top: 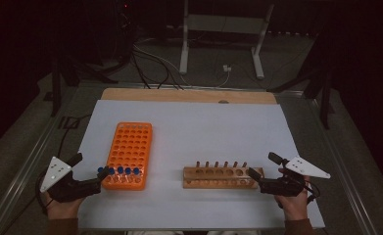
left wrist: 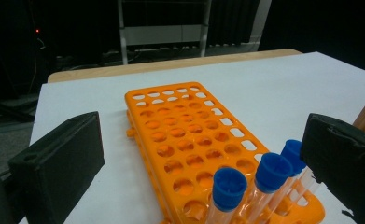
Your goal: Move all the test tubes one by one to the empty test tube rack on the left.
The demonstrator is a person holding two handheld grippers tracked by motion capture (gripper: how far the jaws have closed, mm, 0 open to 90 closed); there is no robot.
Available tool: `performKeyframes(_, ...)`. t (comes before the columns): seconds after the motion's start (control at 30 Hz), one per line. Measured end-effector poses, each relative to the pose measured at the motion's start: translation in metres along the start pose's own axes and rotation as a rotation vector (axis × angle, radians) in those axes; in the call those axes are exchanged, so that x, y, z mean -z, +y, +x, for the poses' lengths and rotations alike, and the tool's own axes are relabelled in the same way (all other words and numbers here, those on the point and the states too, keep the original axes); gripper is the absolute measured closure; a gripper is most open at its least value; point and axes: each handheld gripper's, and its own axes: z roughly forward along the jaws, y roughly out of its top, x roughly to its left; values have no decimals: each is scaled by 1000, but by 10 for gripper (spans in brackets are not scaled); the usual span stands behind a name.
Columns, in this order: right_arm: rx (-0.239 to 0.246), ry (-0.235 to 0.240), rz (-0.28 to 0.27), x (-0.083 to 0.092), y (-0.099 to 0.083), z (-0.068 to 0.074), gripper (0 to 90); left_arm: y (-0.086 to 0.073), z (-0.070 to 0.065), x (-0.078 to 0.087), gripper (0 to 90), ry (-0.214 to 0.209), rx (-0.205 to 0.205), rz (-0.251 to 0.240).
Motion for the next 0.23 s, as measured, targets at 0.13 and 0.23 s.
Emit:
performKeyframes(0.13, -11, -1, -8, 2, 0, -2, 19, -1, 0, 0, 4, 0, -2, 4)
performKeyframes(0.23, -12, -4, -10, 4, 0, -3, 19, -1, 0, -1, 4, 0, 5, 4)
